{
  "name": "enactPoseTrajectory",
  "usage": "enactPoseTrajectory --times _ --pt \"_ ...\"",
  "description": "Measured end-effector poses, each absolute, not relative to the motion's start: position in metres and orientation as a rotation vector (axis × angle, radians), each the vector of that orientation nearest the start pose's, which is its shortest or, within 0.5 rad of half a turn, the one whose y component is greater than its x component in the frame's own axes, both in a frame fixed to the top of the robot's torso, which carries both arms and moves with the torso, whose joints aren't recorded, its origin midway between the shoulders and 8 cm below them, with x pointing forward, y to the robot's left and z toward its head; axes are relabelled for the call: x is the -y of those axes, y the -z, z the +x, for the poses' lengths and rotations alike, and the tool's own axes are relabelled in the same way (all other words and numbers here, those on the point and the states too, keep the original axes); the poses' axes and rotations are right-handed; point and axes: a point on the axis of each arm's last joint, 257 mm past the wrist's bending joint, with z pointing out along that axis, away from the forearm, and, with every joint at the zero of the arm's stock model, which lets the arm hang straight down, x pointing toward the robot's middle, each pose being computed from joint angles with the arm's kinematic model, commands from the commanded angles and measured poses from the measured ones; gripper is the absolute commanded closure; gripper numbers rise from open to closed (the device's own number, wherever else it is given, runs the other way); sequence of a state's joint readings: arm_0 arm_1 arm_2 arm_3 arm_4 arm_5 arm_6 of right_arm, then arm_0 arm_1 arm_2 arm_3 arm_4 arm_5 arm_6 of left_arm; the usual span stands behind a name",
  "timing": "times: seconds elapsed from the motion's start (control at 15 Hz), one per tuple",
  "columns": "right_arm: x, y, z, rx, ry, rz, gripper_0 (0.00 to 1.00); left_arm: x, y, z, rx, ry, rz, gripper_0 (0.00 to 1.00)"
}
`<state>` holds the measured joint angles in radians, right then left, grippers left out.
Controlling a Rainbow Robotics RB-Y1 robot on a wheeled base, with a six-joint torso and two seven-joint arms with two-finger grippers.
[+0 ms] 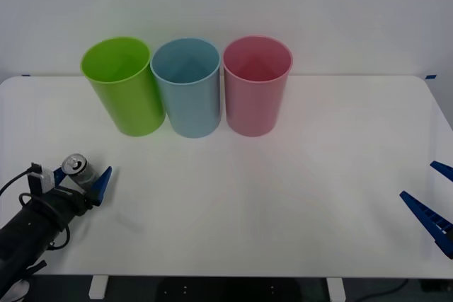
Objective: Grasp the object on the table and drop it into the matching bin: aluminum can to the light blue bin, PET bottle to the pink bin.
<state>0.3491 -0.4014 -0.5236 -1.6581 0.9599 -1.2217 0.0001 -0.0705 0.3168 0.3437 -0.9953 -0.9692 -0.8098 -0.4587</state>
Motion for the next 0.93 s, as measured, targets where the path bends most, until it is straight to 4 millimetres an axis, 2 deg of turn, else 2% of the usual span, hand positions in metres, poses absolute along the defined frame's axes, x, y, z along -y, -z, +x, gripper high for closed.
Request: enactPoseTrajectory --times 0.07,0.93 --pt "0.3297 0.1689 0.3422 -1.441 -0.567 -0.465 0.0 -0.3502 0.3146 0.4919 -1.618 0.246 0.22 1.0" --pt "0.3297 0.1689 0.3422 -1.441 -0.567 -0.465 0.0 -0.3483 0.3117 0.4926 -1.61 0.248 0.224 1.0"
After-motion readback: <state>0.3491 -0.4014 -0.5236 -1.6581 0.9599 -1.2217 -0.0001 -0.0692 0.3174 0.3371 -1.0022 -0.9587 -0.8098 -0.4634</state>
